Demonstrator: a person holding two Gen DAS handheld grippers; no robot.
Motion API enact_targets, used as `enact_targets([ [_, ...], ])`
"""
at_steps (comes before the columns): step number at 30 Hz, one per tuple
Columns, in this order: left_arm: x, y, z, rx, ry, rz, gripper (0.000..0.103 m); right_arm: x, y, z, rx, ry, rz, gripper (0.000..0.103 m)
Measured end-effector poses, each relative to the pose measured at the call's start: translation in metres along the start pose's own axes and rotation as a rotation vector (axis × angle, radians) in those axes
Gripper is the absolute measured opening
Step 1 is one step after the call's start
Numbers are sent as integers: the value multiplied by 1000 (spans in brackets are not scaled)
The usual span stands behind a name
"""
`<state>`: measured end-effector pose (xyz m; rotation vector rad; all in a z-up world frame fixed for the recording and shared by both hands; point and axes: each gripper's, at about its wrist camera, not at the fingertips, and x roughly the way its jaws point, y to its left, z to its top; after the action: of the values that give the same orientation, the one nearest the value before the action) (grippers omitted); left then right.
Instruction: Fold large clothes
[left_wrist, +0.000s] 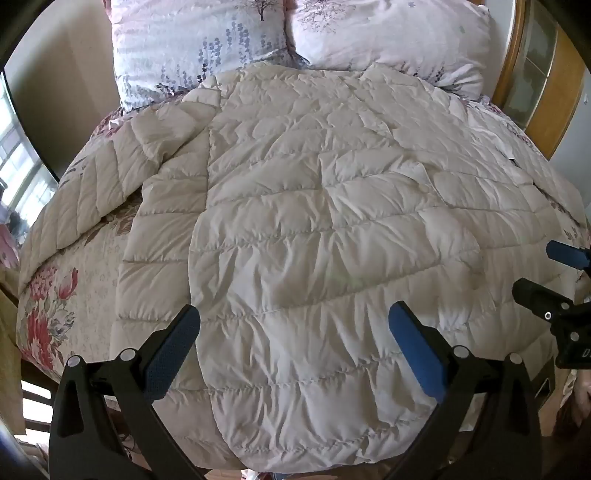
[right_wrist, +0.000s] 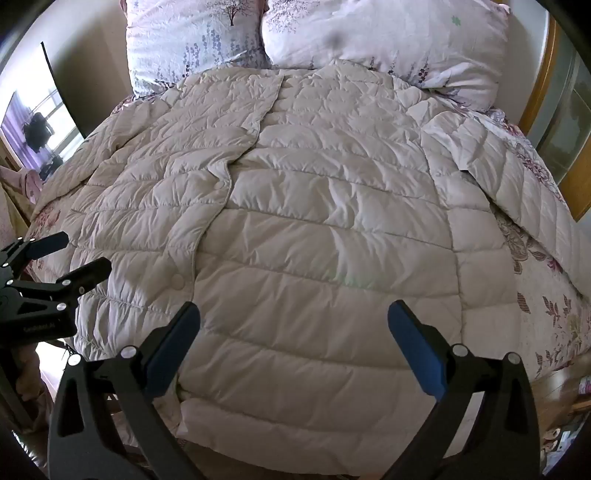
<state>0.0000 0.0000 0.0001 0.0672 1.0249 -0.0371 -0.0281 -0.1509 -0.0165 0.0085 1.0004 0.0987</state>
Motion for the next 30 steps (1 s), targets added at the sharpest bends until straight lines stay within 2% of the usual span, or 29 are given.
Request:
enact_targets([
  [30, 0, 0, 0, -1, 2, -2, 102, 0, -1, 0, 1, 1, 1, 101],
])
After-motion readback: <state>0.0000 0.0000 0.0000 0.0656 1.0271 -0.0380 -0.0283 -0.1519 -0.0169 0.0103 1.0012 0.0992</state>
